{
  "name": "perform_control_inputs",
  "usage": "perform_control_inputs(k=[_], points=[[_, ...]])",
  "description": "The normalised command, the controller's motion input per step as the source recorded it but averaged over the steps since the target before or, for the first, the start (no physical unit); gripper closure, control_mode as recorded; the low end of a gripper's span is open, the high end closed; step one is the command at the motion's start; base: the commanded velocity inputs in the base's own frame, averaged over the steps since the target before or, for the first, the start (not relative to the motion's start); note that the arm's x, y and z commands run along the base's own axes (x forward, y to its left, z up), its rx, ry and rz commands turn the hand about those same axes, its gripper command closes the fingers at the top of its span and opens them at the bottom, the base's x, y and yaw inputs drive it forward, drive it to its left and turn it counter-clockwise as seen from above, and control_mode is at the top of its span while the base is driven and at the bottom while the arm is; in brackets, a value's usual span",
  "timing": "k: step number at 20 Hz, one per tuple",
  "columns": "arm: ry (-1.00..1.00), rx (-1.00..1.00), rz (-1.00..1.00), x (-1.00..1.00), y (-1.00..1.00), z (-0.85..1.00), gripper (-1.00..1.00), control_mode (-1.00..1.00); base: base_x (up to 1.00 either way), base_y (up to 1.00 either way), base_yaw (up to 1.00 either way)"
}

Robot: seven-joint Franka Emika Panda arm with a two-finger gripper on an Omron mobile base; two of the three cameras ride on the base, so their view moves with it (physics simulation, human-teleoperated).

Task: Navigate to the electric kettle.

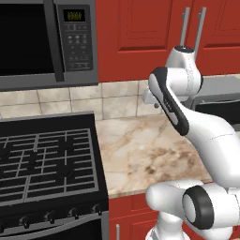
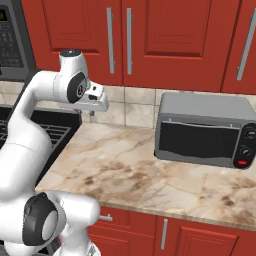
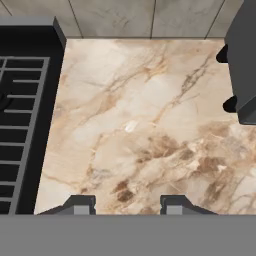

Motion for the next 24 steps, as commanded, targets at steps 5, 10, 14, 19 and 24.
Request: perform_control_inputs(k=[5,10,14,19,24], points=[[-0.06,-0.01,0.00,-0.18,0.00,0.00,-1.00,-1.00,0.00,0.00,0.00],[-0.16,-0.02,0.00,-0.67,-0.04,0.01,-1.00,-1.00,0.00,0.00,0.00],[-0.07,0.00,0.00,-0.95,0.00,0.08,-1.00,-1.00,0.00,0.00,0.00],[-0.05,0.00,0.00,-0.75,-0.02,0.06,-1.00,-1.00,0.00,0.00,0.00],[0.00,0.00,0.00,-0.18,0.00,0.00,-1.00,1.00,-0.18,0.00,0.00]])
